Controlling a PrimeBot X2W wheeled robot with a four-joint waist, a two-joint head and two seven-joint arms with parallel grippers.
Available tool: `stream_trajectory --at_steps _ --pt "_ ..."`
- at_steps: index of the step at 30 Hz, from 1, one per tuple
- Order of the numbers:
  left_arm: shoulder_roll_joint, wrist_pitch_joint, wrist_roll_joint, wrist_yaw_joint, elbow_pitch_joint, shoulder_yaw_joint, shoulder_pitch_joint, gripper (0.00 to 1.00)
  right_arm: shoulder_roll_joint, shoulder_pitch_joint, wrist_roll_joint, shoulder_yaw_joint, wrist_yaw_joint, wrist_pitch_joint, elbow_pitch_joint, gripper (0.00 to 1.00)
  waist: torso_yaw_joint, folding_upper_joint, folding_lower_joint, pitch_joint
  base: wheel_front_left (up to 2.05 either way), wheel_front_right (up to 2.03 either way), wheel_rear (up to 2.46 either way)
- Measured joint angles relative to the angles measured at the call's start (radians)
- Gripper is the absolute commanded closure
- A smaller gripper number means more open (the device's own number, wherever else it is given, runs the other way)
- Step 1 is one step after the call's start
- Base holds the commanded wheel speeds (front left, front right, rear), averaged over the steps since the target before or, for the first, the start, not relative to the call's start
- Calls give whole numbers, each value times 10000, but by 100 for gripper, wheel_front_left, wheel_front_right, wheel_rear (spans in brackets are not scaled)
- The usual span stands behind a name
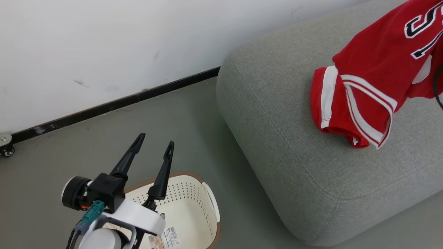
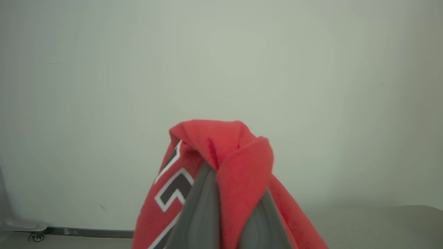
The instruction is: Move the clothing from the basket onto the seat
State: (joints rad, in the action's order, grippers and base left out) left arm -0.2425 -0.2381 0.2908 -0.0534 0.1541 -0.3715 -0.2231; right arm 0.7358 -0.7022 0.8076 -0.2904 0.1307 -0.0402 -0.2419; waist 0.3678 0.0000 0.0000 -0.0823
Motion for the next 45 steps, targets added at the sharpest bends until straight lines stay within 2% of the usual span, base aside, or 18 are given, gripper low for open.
stream_trajectory --at_steps 5,17,32,38,45 --pt "-178 105 -136 -182 -472 155 -1 0 31 -841 -82 286 2 314 -704 100 -26 0 0 -351 0 0 0" --pt "-719 748 -510 -299 -1473 176 -19 0 132 -2765 -867 888 2 591 -2345 100 -350 0 0 -1213 0 0 0" --pt "-1095 1465 -767 -303 -2487 134 -221 0 -290 -4567 -2318 1243 2 203 -3707 100 -940 0 0 -2244 0 0 0" --pt "-1208 1689 -825 -303 -2715 128 -291 0 -372 -4711 -2731 1390 2 -52 -4393 100 -1127 0 0 -2556 0 0 0" --pt "-1283 1958 -836 -282 -3003 90 -499 0 -999 -4077 -2819 1404 2 -322 -5549 100 -1372 0 0 -3010 0 0 0"
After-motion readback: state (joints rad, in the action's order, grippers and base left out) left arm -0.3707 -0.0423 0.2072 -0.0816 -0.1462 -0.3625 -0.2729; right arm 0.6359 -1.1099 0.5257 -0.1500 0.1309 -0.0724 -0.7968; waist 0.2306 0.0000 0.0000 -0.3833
